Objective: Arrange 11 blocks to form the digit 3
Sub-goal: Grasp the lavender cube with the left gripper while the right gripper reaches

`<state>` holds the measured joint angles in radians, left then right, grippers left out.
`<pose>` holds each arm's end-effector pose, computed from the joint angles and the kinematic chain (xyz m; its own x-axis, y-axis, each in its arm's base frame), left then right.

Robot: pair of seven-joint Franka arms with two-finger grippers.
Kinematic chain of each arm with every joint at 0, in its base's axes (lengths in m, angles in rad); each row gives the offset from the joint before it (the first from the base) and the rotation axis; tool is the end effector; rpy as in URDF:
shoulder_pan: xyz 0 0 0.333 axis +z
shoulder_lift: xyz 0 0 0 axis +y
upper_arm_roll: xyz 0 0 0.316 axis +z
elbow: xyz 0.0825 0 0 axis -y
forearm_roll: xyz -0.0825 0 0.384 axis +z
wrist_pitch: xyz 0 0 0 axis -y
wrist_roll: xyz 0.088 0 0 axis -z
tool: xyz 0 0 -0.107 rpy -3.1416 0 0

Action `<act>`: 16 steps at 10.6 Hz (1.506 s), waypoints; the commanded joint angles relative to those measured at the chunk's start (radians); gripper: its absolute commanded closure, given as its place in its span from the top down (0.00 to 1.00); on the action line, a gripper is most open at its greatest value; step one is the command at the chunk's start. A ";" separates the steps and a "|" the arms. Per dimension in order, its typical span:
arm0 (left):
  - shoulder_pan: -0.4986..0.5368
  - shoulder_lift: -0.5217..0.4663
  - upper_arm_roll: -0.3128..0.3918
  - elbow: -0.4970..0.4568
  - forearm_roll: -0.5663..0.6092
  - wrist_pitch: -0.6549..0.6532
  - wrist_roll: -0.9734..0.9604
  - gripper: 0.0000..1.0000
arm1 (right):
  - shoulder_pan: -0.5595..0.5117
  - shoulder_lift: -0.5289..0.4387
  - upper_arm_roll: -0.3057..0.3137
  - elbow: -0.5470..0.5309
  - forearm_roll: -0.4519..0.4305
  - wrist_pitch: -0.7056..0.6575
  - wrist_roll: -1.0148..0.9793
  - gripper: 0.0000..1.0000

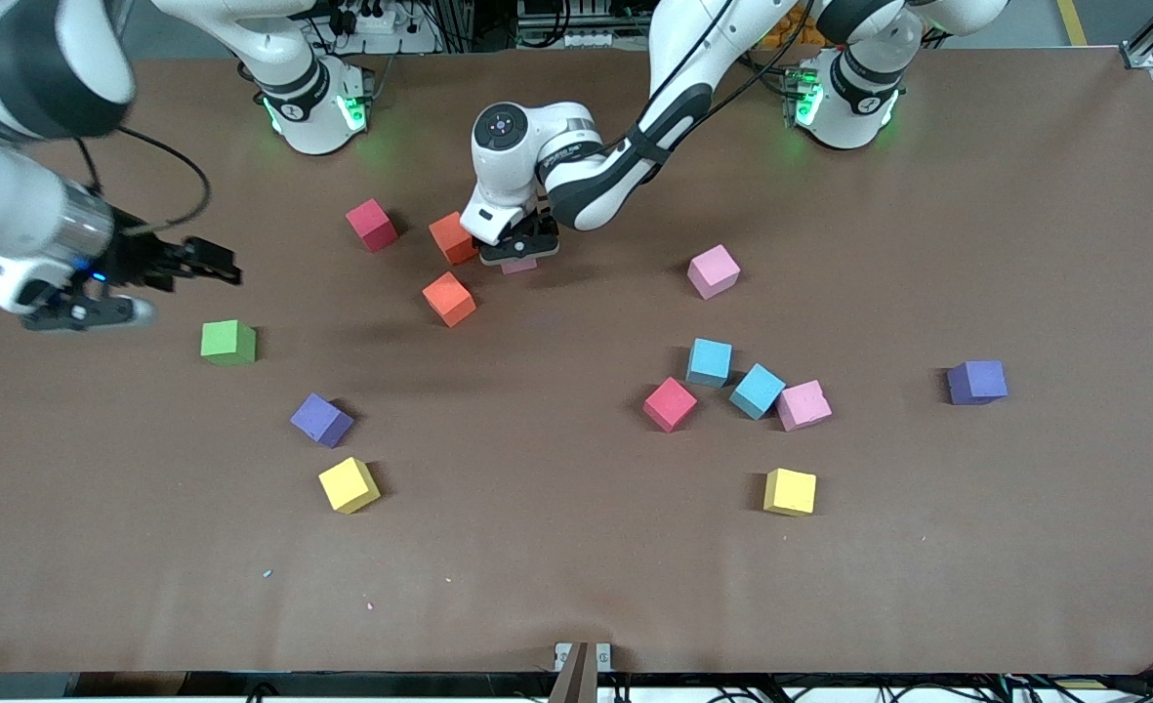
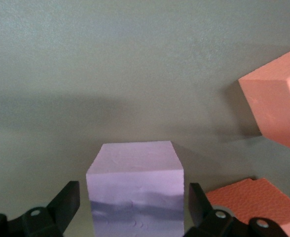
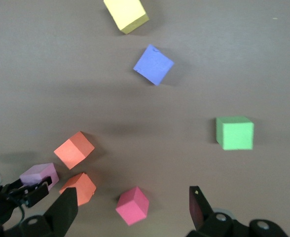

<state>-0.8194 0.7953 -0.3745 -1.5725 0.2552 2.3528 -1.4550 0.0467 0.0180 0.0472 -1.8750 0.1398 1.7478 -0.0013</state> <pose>0.2975 -0.6376 0.1993 0.9793 0.1898 -0.0699 0.1940 -0.9792 0.0592 0.5468 0.0639 0.4864 0.9868 0.0697 -0.1461 0.0502 -0.9898 -0.1332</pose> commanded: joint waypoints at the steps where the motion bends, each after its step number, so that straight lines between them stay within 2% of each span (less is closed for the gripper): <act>1: -0.003 0.010 0.012 0.016 0.050 0.005 -0.007 0.64 | 0.001 -0.020 0.058 -0.105 0.000 0.106 -0.017 1.00; 3: 0.005 0.002 0.014 0.009 0.052 0.003 -0.001 0.39 | 0.001 -0.021 0.069 -0.223 -0.005 0.266 -0.052 1.00; 4: 0.008 -0.001 0.014 0.008 0.052 0.002 0.001 0.27 | 0.004 -0.017 0.069 -0.254 -0.003 0.309 -0.150 1.00; 6: 0.012 -0.028 0.012 -0.013 0.053 -0.016 0.005 0.23 | 0.010 -0.015 0.072 -0.321 -0.003 0.392 -0.224 1.00; 7: 0.031 -0.063 0.012 -0.050 0.053 -0.029 0.051 0.16 | 0.010 -0.012 0.112 -0.347 -0.003 0.436 -0.255 1.00; 9: 0.077 -0.151 0.003 -0.153 0.052 -0.032 0.108 0.16 | 0.012 0.011 0.140 -0.383 -0.005 0.522 -0.322 1.00; 11: 0.121 -0.229 -0.007 -0.246 0.039 -0.032 0.207 0.16 | 0.013 0.065 0.158 -0.409 -0.005 0.634 -0.481 1.00; 13: 0.160 -0.260 -0.030 -0.308 0.039 -0.032 0.286 0.16 | 0.016 0.120 0.161 -0.418 -0.003 0.751 -0.688 1.00; 16: 0.170 -0.281 -0.034 -0.345 0.039 -0.012 0.349 0.16 | 0.024 0.151 0.235 -0.443 0.001 0.819 -0.677 1.00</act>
<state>-0.6643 0.5512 -0.3937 -1.8761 0.2876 2.3233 -1.1246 0.0658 0.1721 0.2515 -2.3018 0.1360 2.5479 -0.6809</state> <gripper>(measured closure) 0.396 0.000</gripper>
